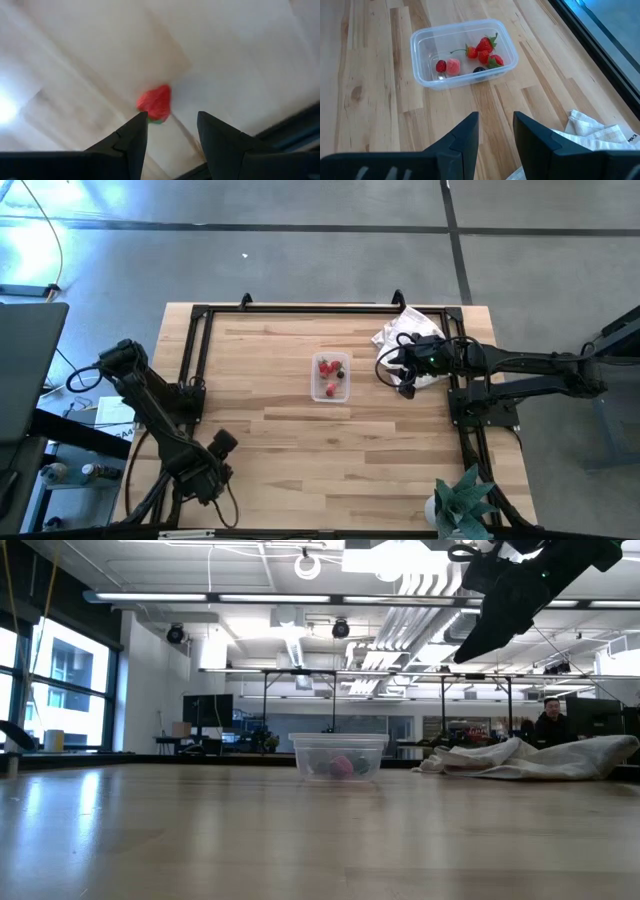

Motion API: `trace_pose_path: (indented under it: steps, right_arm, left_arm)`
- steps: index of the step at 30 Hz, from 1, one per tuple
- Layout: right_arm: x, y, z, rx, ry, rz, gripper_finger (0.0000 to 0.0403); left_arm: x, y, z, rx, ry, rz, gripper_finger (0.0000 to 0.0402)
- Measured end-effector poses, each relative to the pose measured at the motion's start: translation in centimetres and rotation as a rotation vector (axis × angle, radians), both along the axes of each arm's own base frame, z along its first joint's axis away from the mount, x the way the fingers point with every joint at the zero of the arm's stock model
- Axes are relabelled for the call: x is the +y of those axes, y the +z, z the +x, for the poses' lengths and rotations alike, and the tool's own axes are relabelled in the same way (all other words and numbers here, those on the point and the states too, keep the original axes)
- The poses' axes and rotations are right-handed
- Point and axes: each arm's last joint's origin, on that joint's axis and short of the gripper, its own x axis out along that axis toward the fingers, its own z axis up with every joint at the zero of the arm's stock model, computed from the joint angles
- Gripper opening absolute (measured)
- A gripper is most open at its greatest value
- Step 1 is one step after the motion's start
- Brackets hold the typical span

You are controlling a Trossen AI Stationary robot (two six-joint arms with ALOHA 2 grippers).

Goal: Pick and placing Produce into tupperware
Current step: Put the strawberry into the transparent container

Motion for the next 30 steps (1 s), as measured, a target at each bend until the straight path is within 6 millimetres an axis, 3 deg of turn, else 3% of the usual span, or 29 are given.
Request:
trace_pose_path:
  steps: [8, 16, 21, 30]
  right_arm:
    - [0.0, 0.0, 0.0, 0.0, 0.0, 0.0, 0.0112]
    - [0.0, 0.0, 0.0, 0.0, 0.0, 0.0, 0.0112]
    - [0.0, 0.0, 0.0, 0.0, 0.0, 0.0, 0.0112]
    - [0.0, 0.0, 0.0, 0.0, 0.0, 0.0, 0.0112]
  left_arm:
    - [0.3, -1.5, -0.9, 0.023, -0.247, 0.026, 0.0127]
    - [0.7, -1.8, -0.5, 0.011, -0.319, 0.035, 0.0104]
    - [0.3, -1.8, -0.1, -0.057, -0.389, 0.033, 0.0122]
    - [0.5, -1.9, -0.3, -0.029, -0.432, 0.043, 0.019]
